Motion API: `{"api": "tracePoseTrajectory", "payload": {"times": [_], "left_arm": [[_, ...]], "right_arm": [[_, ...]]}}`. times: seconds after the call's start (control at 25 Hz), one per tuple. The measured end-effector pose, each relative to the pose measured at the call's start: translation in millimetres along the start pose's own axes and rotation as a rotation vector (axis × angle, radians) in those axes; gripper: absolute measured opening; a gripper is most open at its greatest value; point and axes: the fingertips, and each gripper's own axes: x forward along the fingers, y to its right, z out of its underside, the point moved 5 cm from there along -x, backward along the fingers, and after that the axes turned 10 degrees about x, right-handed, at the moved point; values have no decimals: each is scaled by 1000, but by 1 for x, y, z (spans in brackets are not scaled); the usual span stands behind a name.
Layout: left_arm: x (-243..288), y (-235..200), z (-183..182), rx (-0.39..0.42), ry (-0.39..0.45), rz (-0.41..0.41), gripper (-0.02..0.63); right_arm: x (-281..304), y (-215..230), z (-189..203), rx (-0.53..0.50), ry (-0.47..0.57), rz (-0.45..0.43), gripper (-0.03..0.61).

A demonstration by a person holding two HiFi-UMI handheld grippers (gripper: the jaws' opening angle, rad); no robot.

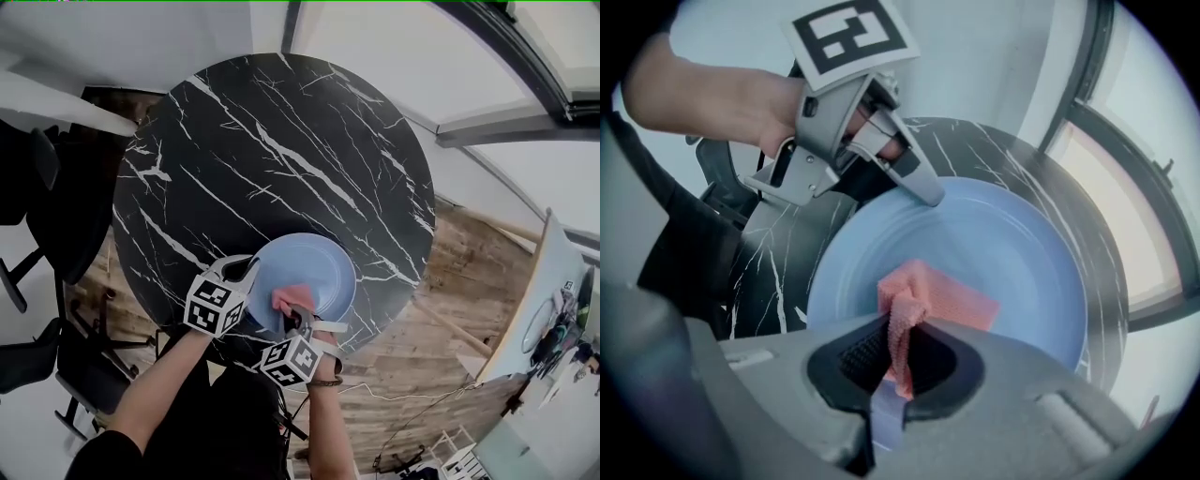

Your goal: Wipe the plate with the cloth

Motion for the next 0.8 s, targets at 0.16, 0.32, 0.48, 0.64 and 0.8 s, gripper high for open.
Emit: {"api": "tracePoseTrajectory", "payload": {"times": [0.16,0.32,0.48,0.64,0.8], "left_arm": [[0,0,-1,15,-3,3,14],[1,1,-1,18,-2,1,14],[1,0,-1,16,-3,1,14],[1,0,-1,16,-1,1,14],[1,0,-1,19,1,1,14]], "right_arm": [[-1,22,-3,28,9,36,17],[-2,43,-8,58,17,61,17],[-2,62,-11,91,25,89,17],[-4,86,-14,158,39,123,17],[-6,114,-16,238,50,185,17]]}}
